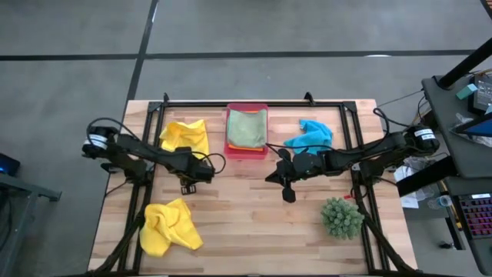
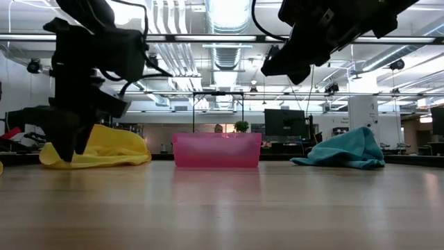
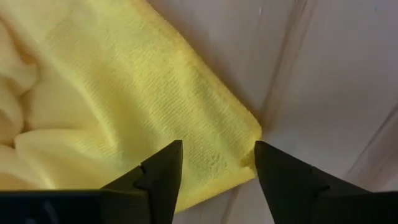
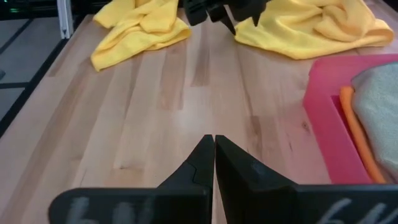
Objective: Fold microfiber towels
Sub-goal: Fold the top yellow towel
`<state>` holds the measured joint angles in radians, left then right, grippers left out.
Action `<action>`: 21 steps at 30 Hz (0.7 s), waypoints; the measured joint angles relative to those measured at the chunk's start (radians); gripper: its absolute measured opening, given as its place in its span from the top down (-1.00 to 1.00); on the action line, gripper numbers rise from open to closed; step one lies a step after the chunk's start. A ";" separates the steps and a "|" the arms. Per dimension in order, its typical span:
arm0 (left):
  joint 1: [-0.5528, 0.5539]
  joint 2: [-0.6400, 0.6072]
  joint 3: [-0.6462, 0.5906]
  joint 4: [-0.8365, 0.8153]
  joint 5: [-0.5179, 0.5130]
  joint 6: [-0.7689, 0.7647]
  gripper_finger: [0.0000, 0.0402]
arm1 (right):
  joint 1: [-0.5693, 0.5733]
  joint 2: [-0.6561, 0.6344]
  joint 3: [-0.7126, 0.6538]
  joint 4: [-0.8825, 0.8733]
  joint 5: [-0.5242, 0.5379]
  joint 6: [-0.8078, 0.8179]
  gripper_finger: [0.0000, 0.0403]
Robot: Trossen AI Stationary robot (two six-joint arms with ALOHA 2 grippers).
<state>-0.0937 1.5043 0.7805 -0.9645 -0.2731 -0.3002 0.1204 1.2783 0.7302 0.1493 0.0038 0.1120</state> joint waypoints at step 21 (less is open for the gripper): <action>0.000 0.037 -0.031 0.048 -0.016 0.001 0.09 | 0.000 0.000 -0.006 0.023 -0.001 0.048 0.96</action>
<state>-0.0937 1.5411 0.7498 -0.9160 -0.2888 -0.2989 0.1204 1.2785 0.7238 0.1722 0.0029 0.1600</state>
